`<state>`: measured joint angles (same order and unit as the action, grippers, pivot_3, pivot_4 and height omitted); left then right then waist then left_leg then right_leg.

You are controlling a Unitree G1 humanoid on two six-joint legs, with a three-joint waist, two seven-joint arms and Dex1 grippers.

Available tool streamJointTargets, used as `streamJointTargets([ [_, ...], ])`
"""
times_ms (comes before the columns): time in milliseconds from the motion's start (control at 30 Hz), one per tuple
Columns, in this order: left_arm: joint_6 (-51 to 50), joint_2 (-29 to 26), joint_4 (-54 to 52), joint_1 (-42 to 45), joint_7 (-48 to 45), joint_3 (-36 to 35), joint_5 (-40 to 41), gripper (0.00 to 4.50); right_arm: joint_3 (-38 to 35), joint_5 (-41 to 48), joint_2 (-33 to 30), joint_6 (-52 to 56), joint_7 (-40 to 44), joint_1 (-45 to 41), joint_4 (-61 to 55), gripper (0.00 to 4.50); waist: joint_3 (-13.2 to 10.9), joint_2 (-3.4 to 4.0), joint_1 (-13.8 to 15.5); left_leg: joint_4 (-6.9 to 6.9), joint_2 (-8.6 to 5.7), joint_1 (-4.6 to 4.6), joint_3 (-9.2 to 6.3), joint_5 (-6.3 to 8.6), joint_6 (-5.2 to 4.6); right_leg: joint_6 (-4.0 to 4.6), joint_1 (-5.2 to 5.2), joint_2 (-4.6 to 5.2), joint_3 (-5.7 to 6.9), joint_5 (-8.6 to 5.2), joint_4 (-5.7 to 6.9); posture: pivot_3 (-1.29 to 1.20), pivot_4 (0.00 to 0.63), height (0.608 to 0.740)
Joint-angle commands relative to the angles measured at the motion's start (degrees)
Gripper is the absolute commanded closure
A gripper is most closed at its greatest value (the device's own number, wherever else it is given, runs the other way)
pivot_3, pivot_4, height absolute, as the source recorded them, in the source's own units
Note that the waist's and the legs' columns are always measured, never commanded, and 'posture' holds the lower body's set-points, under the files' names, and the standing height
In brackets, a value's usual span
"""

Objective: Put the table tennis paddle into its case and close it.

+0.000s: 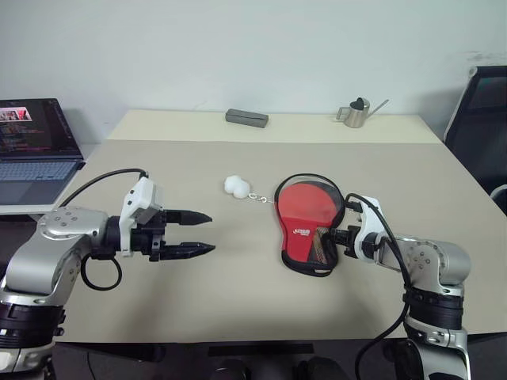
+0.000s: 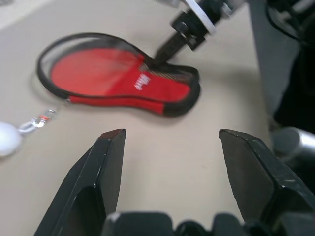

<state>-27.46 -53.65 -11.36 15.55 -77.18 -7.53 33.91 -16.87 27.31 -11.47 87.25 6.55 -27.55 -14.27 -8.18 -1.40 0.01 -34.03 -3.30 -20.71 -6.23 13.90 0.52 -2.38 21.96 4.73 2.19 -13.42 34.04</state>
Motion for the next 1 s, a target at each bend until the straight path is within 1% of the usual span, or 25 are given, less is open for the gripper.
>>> streamJointTargets([
  [33,-0.77,-1.60,-4.94,-1.47,-1.79,-0.71,2.30,1.22,-0.01,1.00,-1.43,4.19,1.62,0.71,-4.02,4.49,0.00,0.01,-0.06,0.00,0.00,0.00,0.01,0.00,0.00,0.00,0.00,0.00,0.00,0.00,0.01,0.00,0.150,0.740],
  [267,-2.09,-1.98,-7.74,-2.12,-2.70,0.81,3.69,1.22,4.02,4.95,-3.55,5.25,4.12,4.08,-8.35,4.49,0.00,0.01,-0.18,0.00,0.02,0.01,0.03,0.00,0.00,-0.02,0.00,-0.02,0.02,0.00,0.02,0.00,0.150,0.740],
  [433,-2.58,-2.33,-9.12,-2.85,-3.28,0.98,4.21,1.22,5.27,6.99,-5.68,5.25,4.52,6.31,-9.80,4.49,0.01,-0.01,-0.18,0.01,0.03,0.02,0.03,0.00,-0.01,-0.03,0.00,-0.03,0.02,0.00,0.02,0.00,0.150,0.740],
  [667,-2.97,-2.66,-10.67,-3.98,-3.41,1.13,4.95,1.22,5.84,11.53,-11.03,5.25,5.31,10.06,-12.01,4.49,0.06,-0.09,0.03,0.02,0.02,0.01,0.00,0.01,-0.01,-0.06,-0.06,-0.03,0.07,-0.02,-0.02,0.00,0.150,0.740],
  [1000,-3.44,-2.42,-11.56,-3.33,-3.51,2.44,5.39,1.22,6.51,13.30,-18.53,5.25,7.40,11.61,-11.62,4.49,0.08,-0.14,0.14,0.02,0.00,0.02,0.00,0.01,-0.01,0.06,-0.23,-0.02,0.10,-0.11,-0.05,0.00,0.150,0.740],
])
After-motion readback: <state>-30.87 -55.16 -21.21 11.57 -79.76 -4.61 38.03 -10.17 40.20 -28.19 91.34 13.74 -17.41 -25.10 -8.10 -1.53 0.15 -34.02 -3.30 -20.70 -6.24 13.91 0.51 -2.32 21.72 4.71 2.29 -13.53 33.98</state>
